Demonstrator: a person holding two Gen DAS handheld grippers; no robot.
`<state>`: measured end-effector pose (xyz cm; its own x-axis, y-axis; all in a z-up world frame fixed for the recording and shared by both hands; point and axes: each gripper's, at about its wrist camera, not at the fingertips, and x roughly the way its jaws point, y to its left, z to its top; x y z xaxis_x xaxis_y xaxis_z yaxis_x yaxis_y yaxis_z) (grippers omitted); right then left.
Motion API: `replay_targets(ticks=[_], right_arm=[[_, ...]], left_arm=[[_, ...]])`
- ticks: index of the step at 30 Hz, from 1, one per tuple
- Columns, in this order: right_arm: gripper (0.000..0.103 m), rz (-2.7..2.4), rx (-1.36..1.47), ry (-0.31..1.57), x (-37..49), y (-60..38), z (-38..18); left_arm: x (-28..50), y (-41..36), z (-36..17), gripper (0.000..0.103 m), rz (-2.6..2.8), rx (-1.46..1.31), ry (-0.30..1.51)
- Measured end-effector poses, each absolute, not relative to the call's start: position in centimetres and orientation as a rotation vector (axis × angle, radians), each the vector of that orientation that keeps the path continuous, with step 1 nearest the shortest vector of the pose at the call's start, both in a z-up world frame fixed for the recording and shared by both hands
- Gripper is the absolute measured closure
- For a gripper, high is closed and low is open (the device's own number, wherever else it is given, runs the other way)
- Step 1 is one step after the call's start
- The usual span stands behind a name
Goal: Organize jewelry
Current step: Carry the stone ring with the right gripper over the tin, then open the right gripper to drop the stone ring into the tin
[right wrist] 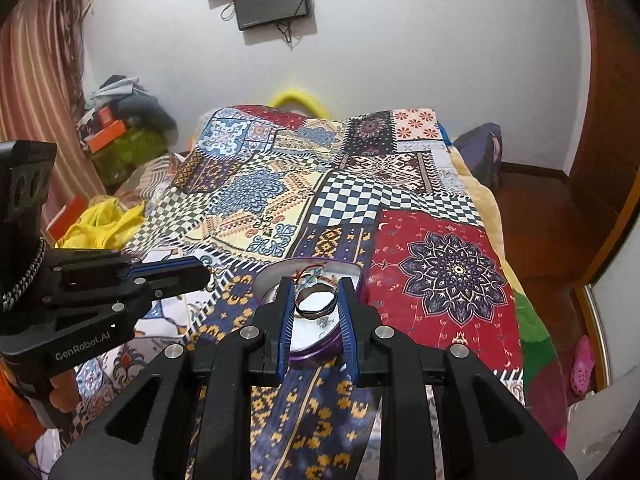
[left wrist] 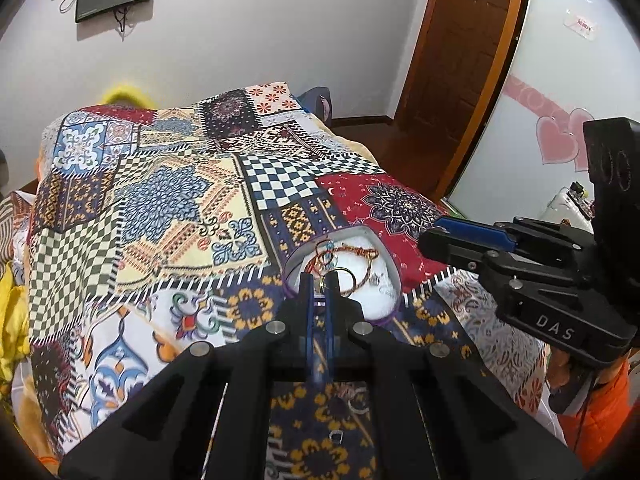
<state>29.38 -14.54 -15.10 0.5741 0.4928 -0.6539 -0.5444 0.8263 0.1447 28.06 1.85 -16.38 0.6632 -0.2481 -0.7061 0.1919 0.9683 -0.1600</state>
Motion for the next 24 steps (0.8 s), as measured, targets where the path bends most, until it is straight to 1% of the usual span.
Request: replay_targets(ticks=[14, 24], right_arm=[[0.083, 0.627, -0.044, 0.815, 33.0, -13.7, -17.2], [0.083, 0.653, -0.056, 0.846, 33.5, -13.4, -17.7]], left_arm=[[32.4, 0.2, -20.0, 0.1, -0.291, -0.053, 0.889], [33.1, -0.3, -20.3, 0.1, -0.313, -0.046, 0.896]])
